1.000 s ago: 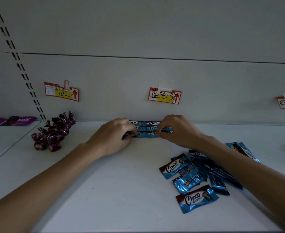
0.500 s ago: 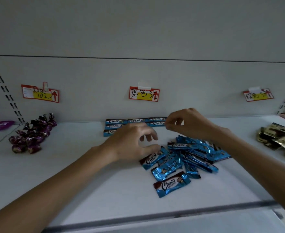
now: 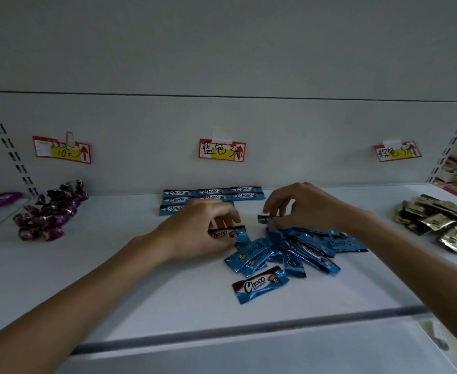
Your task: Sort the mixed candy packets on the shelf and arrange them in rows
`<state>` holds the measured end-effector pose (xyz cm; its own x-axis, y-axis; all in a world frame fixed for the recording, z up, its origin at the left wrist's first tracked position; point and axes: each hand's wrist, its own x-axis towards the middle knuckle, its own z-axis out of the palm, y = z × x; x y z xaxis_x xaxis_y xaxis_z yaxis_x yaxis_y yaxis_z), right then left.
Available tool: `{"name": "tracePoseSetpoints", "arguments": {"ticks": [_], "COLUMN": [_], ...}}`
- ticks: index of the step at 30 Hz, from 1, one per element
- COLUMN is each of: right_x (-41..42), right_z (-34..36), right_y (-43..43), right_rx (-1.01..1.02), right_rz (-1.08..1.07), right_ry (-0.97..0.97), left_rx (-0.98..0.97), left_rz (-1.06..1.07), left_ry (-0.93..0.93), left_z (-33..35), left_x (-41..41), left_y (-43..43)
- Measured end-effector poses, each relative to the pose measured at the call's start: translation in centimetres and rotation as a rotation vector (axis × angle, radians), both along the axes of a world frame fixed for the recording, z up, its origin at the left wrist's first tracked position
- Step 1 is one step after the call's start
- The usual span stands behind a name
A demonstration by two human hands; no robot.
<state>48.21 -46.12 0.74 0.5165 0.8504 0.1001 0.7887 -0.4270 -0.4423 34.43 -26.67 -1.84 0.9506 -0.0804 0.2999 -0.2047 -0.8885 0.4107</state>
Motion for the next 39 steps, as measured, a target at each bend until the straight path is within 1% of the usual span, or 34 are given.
{"name": "tracePoseSetpoints", "arguments": {"ticks": [2, 3, 5, 7, 12, 17, 20, 25, 31, 39], "right_x": [0.2, 0.3, 0.4, 0.6, 1.2, 1.3, 1.7, 2.2, 2.3, 2.4], "right_z": [-0.2, -0.4, -1.1, -1.8, -2.0, -2.3, -2.7, -3.0, -3.1, -3.2], "right_y": [0.9, 1.3, 2.2, 2.5, 3.0, 3.8, 4.0, 4.5, 4.9, 5.2], "right_rx": [0.121, 0.143, 0.076, 0.016, 0.044, 0.088, 0.108, 0.109, 0.105, 0.125], "right_rz": [-0.017, -0.021, -0.012, -0.013, -0.058, -0.033, -0.031, -0.052, -0.061, -0.07], "right_ry": [-0.035, -0.06, -0.118, -0.134, -0.181, -0.165, -0.188, -0.232, -0.231, -0.233], "left_rx": [0.055, 0.07, 0.085, 0.085, 0.15, 0.115, 0.141, 0.152, 0.18, 0.175], "left_rz": [0.003, 0.011, 0.035, 0.055, 0.132, 0.219, 0.249, 0.248, 0.251, 0.253], "left_ry": [-0.063, -0.07, -0.052, -0.022, -0.047, -0.034, -0.027, -0.027, -0.01, -0.037], "left_z": [-0.2, -0.3, -0.8, -1.1, -1.5, -1.5, -1.5, -1.6, -1.5, -1.7], "left_x": [-0.3, -0.5, -0.8, -1.2, -1.4, -1.9, -2.2, -2.2, -1.5, -1.3], "left_y": [1.2, 1.9, 3.1, 3.8, 4.7, 5.8, 6.6, 7.1, 7.4, 7.9]}}
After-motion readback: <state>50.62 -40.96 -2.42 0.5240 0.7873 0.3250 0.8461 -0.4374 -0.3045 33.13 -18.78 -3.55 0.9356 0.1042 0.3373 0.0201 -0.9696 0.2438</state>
